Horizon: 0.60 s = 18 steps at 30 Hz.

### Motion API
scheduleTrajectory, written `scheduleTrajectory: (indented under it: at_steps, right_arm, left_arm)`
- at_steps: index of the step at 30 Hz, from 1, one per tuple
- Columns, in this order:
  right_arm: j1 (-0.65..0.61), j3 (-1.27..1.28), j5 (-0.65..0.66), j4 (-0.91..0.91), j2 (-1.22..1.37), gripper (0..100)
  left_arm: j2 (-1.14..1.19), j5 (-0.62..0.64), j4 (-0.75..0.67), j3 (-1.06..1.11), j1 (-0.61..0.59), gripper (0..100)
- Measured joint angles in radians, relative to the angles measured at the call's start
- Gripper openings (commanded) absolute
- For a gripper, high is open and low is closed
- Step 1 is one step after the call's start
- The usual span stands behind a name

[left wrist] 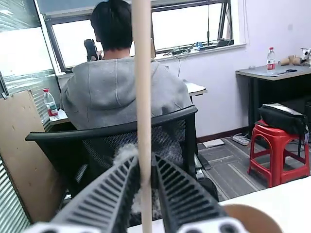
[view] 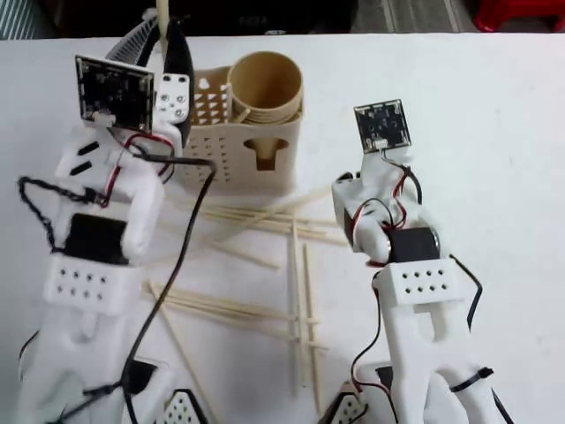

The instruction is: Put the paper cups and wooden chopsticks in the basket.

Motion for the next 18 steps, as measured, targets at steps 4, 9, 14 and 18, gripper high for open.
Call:
scheduleTrajectory:
  at_steps: [4, 9, 14, 18]
  right_arm:
    - [0.0, 0.0, 0.0, 0.0, 0.0, 4.9]
    - [0.0, 0.0, 0.0, 0.0, 0.0, 5.0]
    - [0.0, 0.0, 0.0, 0.0, 0.0, 5.0]
    - [0.0, 0.0, 0.0, 0.0, 0.0, 5.0]
  left_arm:
    - [0.123, 0.005, -0.097, 0.003, 0.0, 2]
    - [0.238, 0.005, -0.141, 0.006, 0.0, 3]
    - [0.261, 0.005, -0.118, 0.023, 0.0, 16]
    - [0.261, 0.005, -0.035, 0.023, -0.025, 18]
